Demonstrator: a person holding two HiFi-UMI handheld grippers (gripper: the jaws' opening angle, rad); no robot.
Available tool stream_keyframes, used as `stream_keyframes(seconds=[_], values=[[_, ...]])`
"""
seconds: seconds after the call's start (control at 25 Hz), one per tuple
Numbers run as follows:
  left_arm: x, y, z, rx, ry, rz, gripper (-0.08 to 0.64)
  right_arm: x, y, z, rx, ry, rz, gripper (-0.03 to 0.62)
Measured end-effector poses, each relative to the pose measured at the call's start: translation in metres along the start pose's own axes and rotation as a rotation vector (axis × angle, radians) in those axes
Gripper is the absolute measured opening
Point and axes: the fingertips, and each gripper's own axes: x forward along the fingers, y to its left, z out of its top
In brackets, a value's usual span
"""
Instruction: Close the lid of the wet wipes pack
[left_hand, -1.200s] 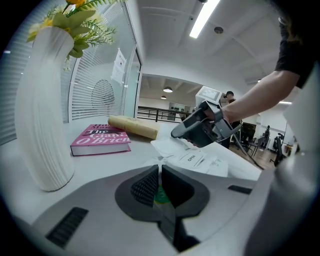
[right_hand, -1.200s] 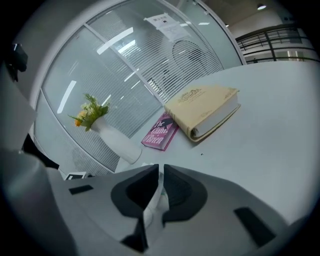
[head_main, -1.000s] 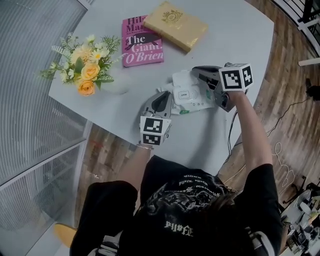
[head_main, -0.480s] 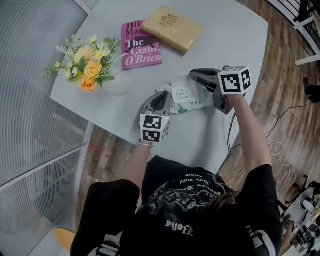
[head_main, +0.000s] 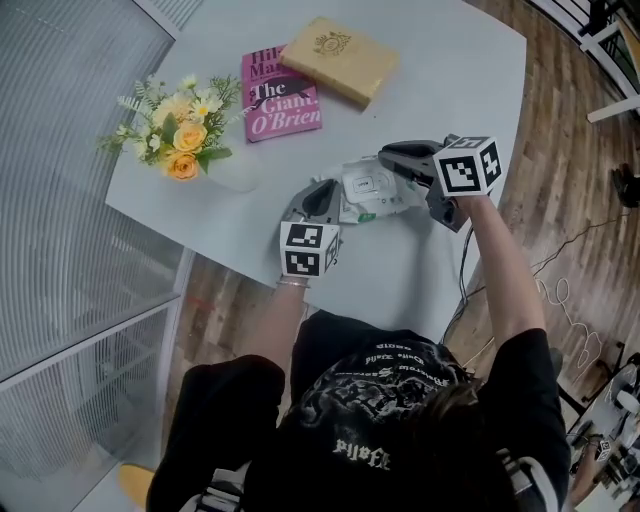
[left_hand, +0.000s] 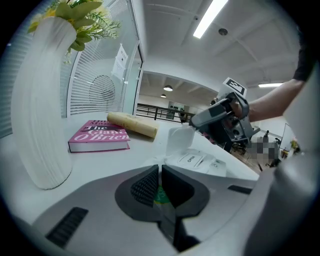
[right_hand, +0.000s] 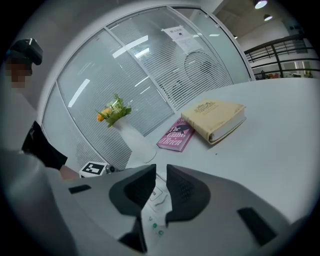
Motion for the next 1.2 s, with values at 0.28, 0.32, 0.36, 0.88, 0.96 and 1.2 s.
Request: stream_keyframes(seconds=[0.28, 0.32, 0.36, 0.88, 0.96, 1.2], values=[[0.001, 0.0, 0.0, -0.046, 0.021, -0.026, 0.021, -0.005, 0.007, -0.012, -0.037, 0.012, -0.02, 0.078], [0.001, 0.0, 0.0, -0.046, 0.021, -0.027, 0.021, -0.005, 0.008, -0.015, -0.045, 0.018, -0.025, 0.082], [0.001, 0.0, 0.0, -0.046, 0.02, -0.027, 0.021, -0.005, 0.009, -0.017, -0.056, 0.027, -0.031, 0.086], [0.001, 0.0, -0.001, -0.058, 0.029, -0.038, 0.021, -0.004, 0.019, -0.038, -0.179, 0.103, -0.078, 0.078], [0.001, 0.0, -0.001, -0.058, 0.028, -0.038, 0.021, -0.003, 0.021, -0.041, -0.188, 0.118, -0.072, 0.078], [0.001, 0.0, 0.0, -0.056, 0.024, -0.035, 0.021, 0.0, 0.023, -0.049, -0.21, 0.161, -0.073, 0.075]])
